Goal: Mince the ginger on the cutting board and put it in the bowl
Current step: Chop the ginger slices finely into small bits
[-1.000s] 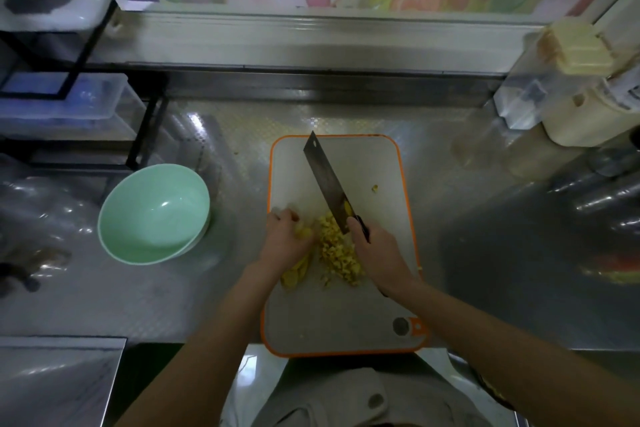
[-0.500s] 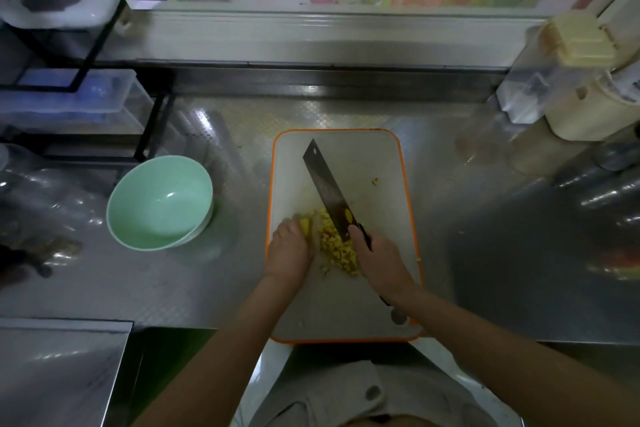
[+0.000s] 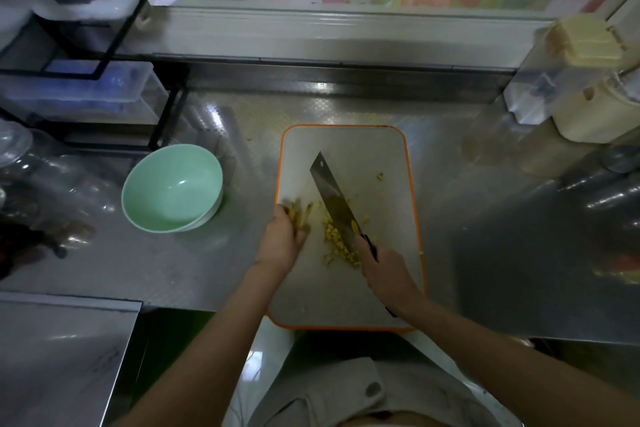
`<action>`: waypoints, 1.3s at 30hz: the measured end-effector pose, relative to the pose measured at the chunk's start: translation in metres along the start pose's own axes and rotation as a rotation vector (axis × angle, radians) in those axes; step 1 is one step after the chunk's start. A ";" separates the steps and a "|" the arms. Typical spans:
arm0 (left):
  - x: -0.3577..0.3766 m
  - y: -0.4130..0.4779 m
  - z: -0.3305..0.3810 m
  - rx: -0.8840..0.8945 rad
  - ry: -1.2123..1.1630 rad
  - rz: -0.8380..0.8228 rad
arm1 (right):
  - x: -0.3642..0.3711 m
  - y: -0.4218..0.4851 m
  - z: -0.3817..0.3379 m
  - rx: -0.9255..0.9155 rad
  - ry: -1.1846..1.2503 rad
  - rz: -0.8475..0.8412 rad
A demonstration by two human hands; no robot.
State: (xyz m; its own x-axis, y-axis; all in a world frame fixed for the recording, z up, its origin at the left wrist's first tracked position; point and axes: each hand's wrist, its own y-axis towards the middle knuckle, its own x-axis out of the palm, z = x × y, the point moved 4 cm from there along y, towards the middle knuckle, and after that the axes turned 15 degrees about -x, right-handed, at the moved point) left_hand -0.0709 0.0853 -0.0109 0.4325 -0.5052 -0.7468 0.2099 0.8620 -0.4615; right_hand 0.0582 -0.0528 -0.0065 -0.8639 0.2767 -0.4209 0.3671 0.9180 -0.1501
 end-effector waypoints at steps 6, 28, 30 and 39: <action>0.019 0.005 0.000 -0.018 0.013 -0.056 | 0.003 -0.003 -0.004 -0.022 -0.004 -0.005; -0.021 0.002 0.013 -0.042 -0.093 0.150 | -0.009 -0.013 0.001 0.012 -0.011 0.039; -0.034 0.001 0.012 -0.044 -0.163 0.208 | -0.006 -0.017 0.003 0.022 0.014 -0.005; -0.069 -0.014 0.018 -0.028 -0.335 0.389 | 0.030 -0.024 -0.001 -0.025 0.017 -0.196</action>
State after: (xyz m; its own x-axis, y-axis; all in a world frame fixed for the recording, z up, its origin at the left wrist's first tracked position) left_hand -0.0878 0.1087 0.0558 0.7320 -0.1023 -0.6736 -0.0435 0.9796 -0.1961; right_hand 0.0236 -0.0661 -0.0144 -0.9239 0.0967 -0.3702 0.1828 0.9616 -0.2050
